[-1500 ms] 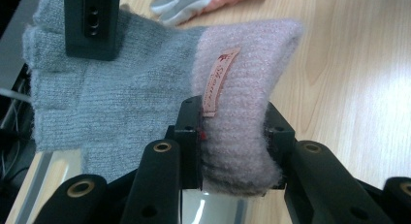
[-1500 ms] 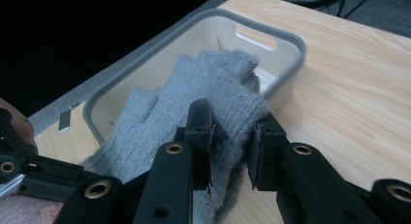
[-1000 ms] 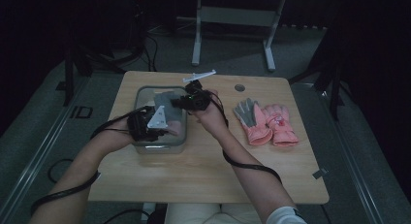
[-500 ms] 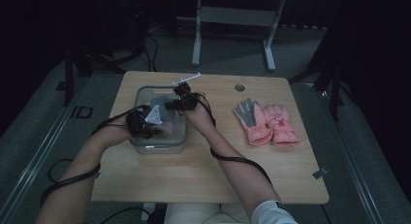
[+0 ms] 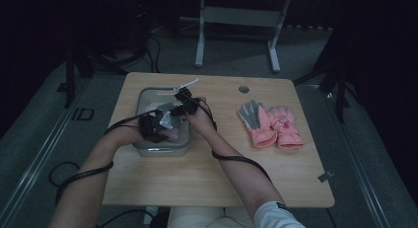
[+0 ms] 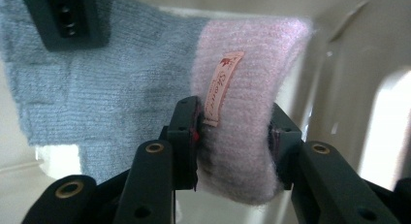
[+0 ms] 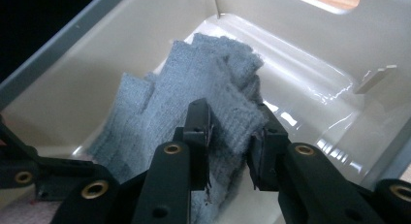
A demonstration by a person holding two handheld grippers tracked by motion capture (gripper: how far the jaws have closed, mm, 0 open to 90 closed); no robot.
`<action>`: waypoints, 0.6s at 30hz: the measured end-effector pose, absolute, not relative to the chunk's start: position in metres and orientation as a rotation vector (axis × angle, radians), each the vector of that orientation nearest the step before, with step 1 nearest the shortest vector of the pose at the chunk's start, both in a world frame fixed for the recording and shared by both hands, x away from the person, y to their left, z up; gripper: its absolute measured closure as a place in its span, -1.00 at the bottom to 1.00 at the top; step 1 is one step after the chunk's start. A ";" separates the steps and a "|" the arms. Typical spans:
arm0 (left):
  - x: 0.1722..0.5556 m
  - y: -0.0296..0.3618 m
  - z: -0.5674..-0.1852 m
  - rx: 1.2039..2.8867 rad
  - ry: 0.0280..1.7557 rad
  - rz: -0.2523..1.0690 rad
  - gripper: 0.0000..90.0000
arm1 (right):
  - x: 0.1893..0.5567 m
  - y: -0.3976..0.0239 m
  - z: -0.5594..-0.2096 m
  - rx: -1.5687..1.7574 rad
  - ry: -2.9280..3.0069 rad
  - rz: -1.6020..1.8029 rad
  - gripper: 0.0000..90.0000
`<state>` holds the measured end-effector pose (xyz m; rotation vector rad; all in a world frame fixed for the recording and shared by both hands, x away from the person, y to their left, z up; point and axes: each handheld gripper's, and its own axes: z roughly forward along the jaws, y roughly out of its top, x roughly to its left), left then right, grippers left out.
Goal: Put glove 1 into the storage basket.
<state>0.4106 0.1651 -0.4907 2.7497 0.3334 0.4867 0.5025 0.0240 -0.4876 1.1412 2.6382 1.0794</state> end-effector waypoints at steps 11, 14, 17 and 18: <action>0.422 0.162 -0.491 2.780 0.379 0.497 0.01 | 0.505 0.016 -0.480 1.134 2.598 1.132 0.37; 0.422 0.160 -0.490 2.781 0.408 0.502 -0.19 | 0.503 0.013 -0.476 1.122 2.600 1.163 0.35; 0.420 0.161 -0.484 2.778 0.429 0.500 -0.33 | 0.501 0.003 -0.469 1.130 2.583 1.209 0.32; 0.419 0.163 -0.482 2.776 0.440 0.507 -0.33 | 0.501 0.003 -0.469 1.130 2.583 1.209 0.32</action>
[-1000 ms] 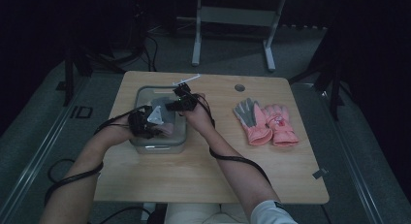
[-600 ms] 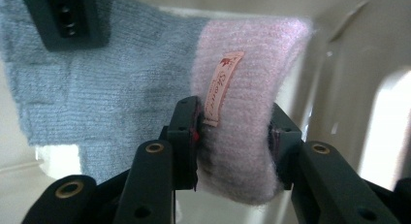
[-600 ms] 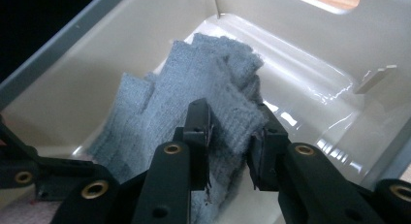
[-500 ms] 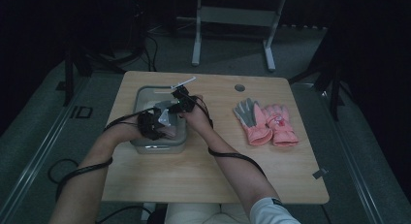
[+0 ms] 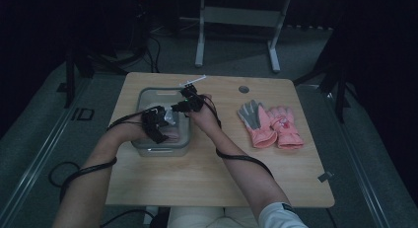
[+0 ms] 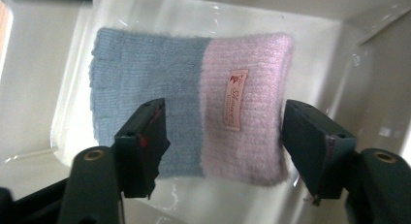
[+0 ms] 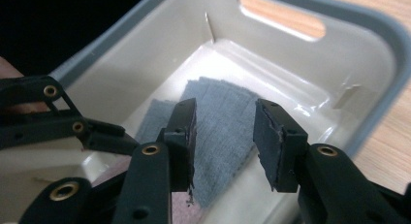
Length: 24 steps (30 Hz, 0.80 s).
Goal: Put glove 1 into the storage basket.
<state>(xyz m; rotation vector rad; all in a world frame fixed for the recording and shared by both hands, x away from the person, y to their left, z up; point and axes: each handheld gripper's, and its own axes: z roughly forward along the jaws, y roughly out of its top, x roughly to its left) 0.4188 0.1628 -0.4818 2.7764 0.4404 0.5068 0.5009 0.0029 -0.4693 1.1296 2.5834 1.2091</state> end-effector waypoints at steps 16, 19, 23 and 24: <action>0.403 0.147 -0.436 2.538 0.564 0.432 -0.67 | 0.462 -0.055 -0.440 1.007 2.547 1.359 -0.11; 0.400 0.135 -0.430 2.522 0.544 0.408 -0.68 | 0.457 -0.061 -0.440 0.984 2.556 1.354 -0.20; 0.394 0.120 -0.427 2.540 0.510 0.401 -0.70 | 0.450 -0.083 -0.438 0.974 2.550 1.404 -0.48; 0.392 0.116 -0.425 2.542 0.500 0.394 -0.70 | 0.450 -0.083 -0.438 0.974 2.550 1.404 -0.48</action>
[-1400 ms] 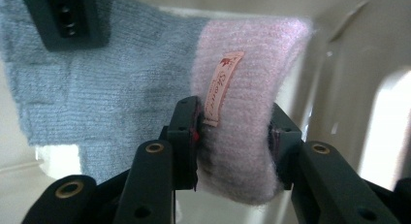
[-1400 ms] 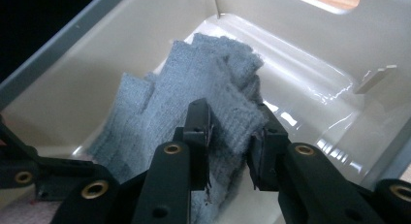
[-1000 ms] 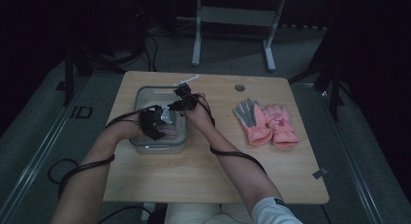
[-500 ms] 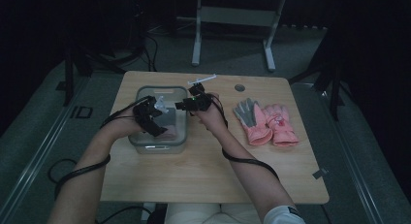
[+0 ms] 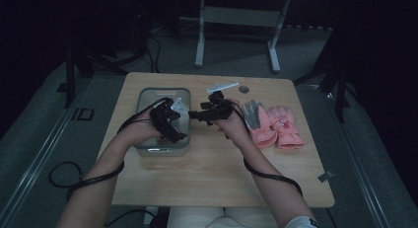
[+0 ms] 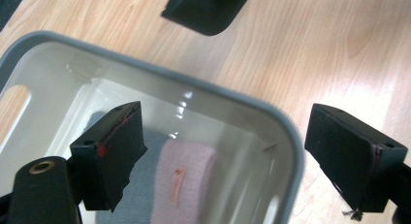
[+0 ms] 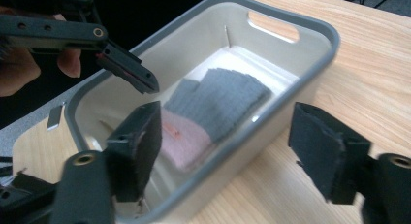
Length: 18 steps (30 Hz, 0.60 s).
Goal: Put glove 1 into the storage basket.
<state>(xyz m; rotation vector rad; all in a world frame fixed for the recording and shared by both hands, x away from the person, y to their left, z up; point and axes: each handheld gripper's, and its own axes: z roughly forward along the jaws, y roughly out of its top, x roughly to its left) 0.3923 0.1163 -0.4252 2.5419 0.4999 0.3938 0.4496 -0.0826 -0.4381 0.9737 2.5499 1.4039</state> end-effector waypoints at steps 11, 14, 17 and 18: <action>0.383 0.089 -0.418 2.529 0.466 0.401 -0.71 | 0.437 -0.138 -0.450 0.928 2.466 1.405 -0.65; 0.380 0.082 -0.415 2.521 0.458 0.413 -0.71 | 0.435 -0.153 -0.455 0.951 2.473 1.362 -0.52; 0.375 0.074 -0.414 2.512 0.440 0.415 -0.71 | 0.427 -0.168 -0.458 0.936 2.500 1.378 -0.53; 0.374 0.071 -0.415 2.517 0.427 0.411 -0.71 | 0.425 -0.172 -0.459 0.920 2.502 1.367 -0.55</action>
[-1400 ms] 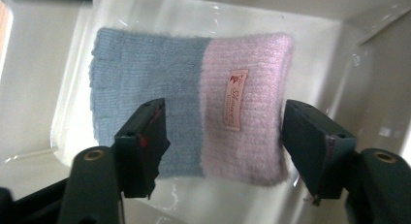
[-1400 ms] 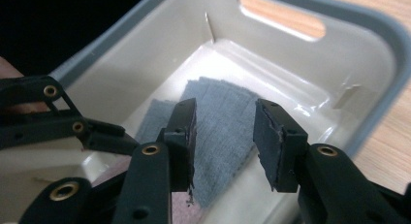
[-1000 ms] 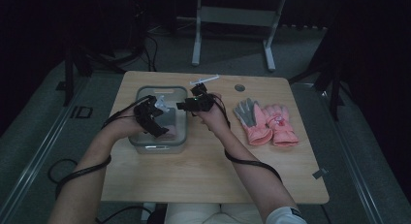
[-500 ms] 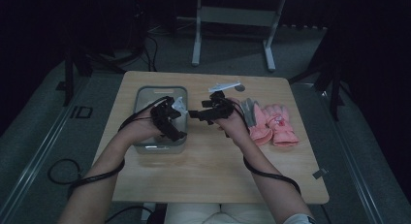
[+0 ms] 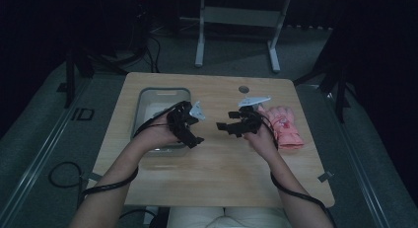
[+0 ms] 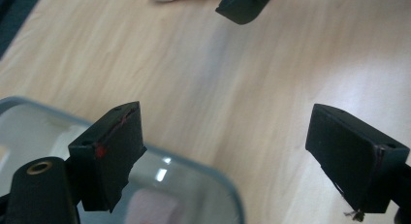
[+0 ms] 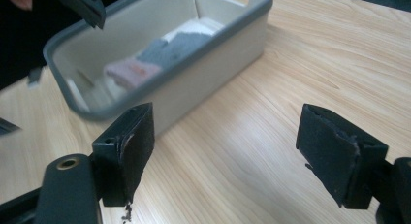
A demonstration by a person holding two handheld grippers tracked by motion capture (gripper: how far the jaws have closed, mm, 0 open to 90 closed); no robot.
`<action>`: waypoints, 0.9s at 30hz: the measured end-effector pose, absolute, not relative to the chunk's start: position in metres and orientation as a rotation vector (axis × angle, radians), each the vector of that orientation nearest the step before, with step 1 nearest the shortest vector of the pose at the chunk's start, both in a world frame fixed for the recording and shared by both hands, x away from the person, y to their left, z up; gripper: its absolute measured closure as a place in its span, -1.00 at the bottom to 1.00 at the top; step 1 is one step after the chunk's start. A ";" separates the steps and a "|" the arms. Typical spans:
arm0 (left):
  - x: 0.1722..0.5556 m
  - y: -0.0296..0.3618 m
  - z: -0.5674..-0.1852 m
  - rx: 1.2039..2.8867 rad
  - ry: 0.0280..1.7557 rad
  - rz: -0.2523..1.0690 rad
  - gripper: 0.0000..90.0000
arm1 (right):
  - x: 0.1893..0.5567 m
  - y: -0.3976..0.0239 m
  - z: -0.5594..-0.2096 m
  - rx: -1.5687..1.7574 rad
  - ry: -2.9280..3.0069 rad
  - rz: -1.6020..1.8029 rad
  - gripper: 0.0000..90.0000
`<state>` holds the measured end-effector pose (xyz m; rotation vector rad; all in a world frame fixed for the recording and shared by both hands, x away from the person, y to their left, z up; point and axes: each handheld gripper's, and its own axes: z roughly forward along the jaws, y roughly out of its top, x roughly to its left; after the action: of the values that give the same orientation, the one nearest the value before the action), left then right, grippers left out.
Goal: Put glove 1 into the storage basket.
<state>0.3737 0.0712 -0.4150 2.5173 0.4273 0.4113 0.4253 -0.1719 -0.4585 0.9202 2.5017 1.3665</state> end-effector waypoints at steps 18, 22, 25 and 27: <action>0.337 0.021 -0.447 2.503 0.303 0.423 -0.75 | 0.400 -0.237 -0.469 1.033 2.506 1.389 -0.65; 0.326 0.012 -0.460 2.511 0.288 0.366 -0.75 | 0.399 -0.250 -0.479 1.079 2.521 1.277 -0.03; 0.320 0.008 -0.472 2.530 0.285 0.359 -0.76 | 0.400 -0.260 -0.485 1.114 2.491 1.166 0.19; 0.318 0.007 -0.479 2.521 0.308 0.337 -0.82 | 0.402 -0.266 -0.488 1.134 2.491 1.103 0.35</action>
<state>0.3184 0.0071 -0.4791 2.5207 0.3079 0.3373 0.4017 -0.2657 -0.4883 1.1337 2.4912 1.1029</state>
